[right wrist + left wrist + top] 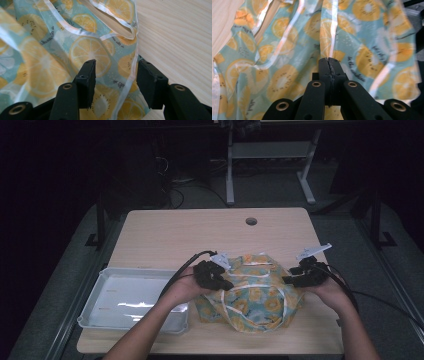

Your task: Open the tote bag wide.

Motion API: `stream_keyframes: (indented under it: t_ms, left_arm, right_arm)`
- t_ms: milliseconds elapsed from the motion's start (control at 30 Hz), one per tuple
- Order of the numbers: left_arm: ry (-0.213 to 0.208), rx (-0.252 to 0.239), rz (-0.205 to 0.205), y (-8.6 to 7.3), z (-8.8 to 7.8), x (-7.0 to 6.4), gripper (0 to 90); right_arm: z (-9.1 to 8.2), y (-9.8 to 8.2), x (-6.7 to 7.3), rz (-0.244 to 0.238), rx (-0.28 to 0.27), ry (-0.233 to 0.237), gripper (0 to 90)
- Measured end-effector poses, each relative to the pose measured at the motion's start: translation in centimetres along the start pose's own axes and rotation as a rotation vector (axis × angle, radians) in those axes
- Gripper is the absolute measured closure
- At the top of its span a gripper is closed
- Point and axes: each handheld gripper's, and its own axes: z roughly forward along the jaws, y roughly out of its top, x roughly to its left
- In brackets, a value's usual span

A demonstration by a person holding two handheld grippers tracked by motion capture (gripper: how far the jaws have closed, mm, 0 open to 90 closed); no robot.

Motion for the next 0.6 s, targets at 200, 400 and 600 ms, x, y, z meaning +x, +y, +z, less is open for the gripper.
stream_keyframes:
  t_ms: [200,400,600]
  left_arm:
    - [-0.043,-0.028,0.017,-0.4,-0.9,-1.7,90.0]
    - [-0.069,-0.026,0.039,-1.1,-1.2,-3.4,90.0]
    - [-0.091,-0.016,0.048,-1.9,-1.0,-4.8,90.0]
  right_arm:
    - [-0.1,0.0,0.0,0.003,-0.006,0.001,48.5]
    - [-0.1,-0.1,0.0,0.007,-0.001,0.004,48.3]
    - [0.0,-0.2,0.0,0.005,0.003,0.004,48.3]
